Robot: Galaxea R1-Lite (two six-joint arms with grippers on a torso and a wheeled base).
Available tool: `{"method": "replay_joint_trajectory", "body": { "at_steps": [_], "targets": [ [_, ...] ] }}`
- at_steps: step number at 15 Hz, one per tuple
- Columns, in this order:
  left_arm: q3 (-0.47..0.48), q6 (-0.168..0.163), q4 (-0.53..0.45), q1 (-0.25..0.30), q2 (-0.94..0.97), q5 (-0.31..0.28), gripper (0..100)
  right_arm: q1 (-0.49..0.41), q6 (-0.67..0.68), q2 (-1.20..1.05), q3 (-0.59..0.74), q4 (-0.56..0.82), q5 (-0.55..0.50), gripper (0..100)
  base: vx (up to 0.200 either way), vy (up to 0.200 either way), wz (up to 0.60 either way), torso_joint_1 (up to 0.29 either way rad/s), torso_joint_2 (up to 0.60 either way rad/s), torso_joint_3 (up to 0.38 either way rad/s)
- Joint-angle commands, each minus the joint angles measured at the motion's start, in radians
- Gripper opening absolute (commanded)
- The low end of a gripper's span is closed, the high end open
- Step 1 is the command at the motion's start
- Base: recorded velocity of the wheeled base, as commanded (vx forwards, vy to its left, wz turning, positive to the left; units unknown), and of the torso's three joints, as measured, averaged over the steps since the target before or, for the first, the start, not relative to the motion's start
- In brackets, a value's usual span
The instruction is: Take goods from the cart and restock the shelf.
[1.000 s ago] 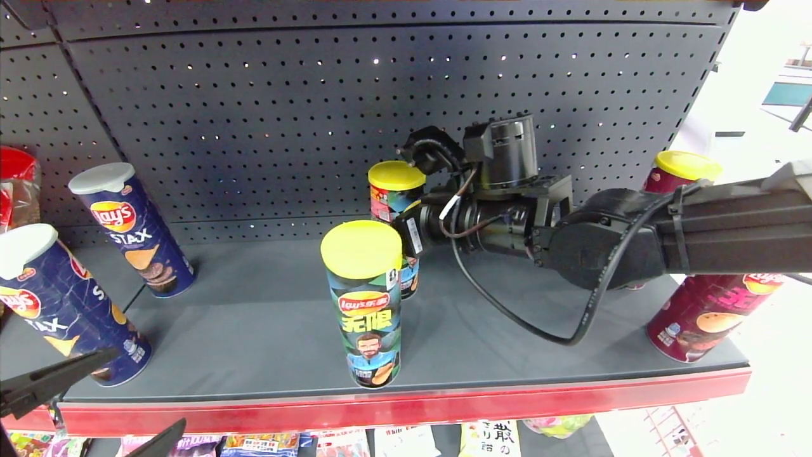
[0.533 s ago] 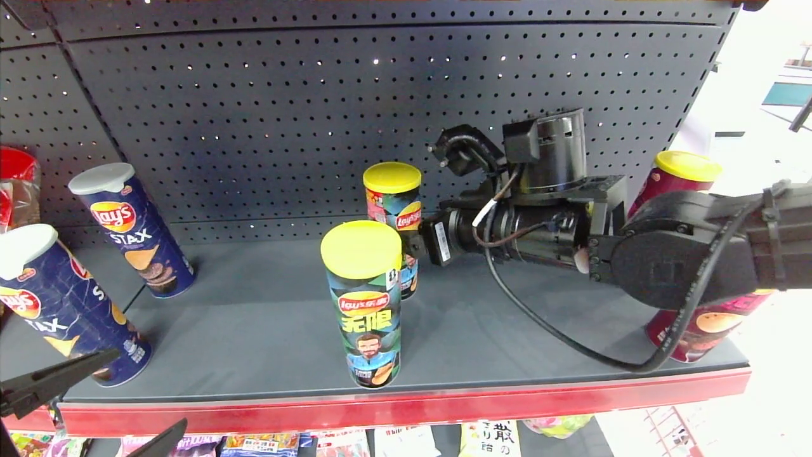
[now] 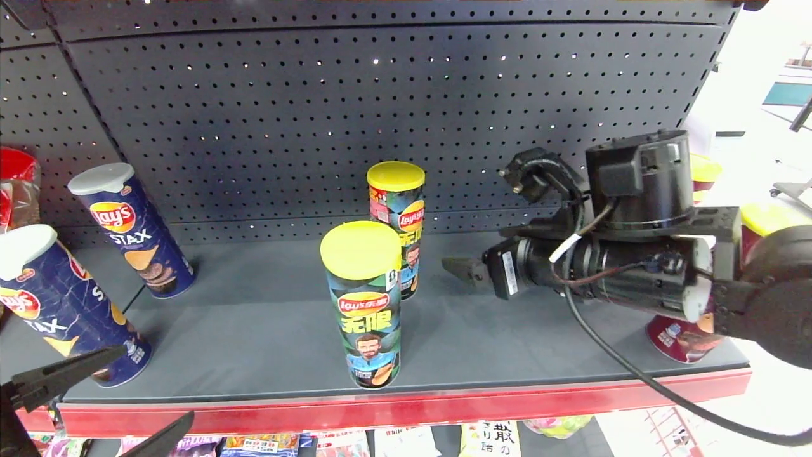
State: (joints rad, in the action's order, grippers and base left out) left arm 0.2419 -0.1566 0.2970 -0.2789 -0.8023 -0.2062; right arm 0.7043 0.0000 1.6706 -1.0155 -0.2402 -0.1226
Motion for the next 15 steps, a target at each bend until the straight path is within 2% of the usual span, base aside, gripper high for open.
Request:
{"method": "replay_joint_trajectory", "body": {
  "at_steps": [1, 3, 6, 8, 9, 12, 15],
  "targets": [
    [0.027, 0.000, 0.002, 0.001, -0.078, 0.016, 100, -0.005, 0.023, -0.157, 0.146, -0.001, -0.039, 100, 0.000, 0.000, 0.00, 0.000, 0.00, 0.000],
    [0.043, 0.002, 0.021, 0.001, -0.186, 0.054, 100, -0.002, 0.028, -0.373, 0.342, -0.041, -0.039, 100, 0.000, 0.000, 0.00, 0.000, 0.00, 0.000],
    [0.040, 0.009, 0.091, -0.006, -0.314, 0.047, 100, -0.005, -0.012, -0.641, 0.517, -0.073, -0.057, 100, 0.000, 0.000, 0.00, 0.000, 0.00, 0.000],
    [0.043, 0.038, 0.163, -0.031, -0.419, 0.045, 100, -0.009, -0.014, -0.789, 0.607, -0.059, -0.114, 100, 0.000, 0.000, 0.00, 0.000, 0.00, 0.000],
    [0.048, 0.051, 0.200, -0.051, -0.472, 0.047, 100, -0.011, -0.012, -0.850, 0.631, -0.045, -0.154, 100, 0.000, 0.000, 0.00, 0.000, 0.00, 0.000],
    [0.076, 0.048, 0.234, -0.086, -0.580, 0.045, 100, -0.028, -0.012, -0.988, 0.631, 0.068, -0.197, 100, 0.000, 0.000, 0.00, 0.000, 0.00, 0.000],
    [0.114, 0.046, 0.234, -0.123, -0.635, 0.045, 100, -0.146, -0.008, -1.069, 0.643, 0.119, -0.198, 100, 0.000, 0.000, 0.00, 0.000, 0.00, 0.000]
  ]
}}
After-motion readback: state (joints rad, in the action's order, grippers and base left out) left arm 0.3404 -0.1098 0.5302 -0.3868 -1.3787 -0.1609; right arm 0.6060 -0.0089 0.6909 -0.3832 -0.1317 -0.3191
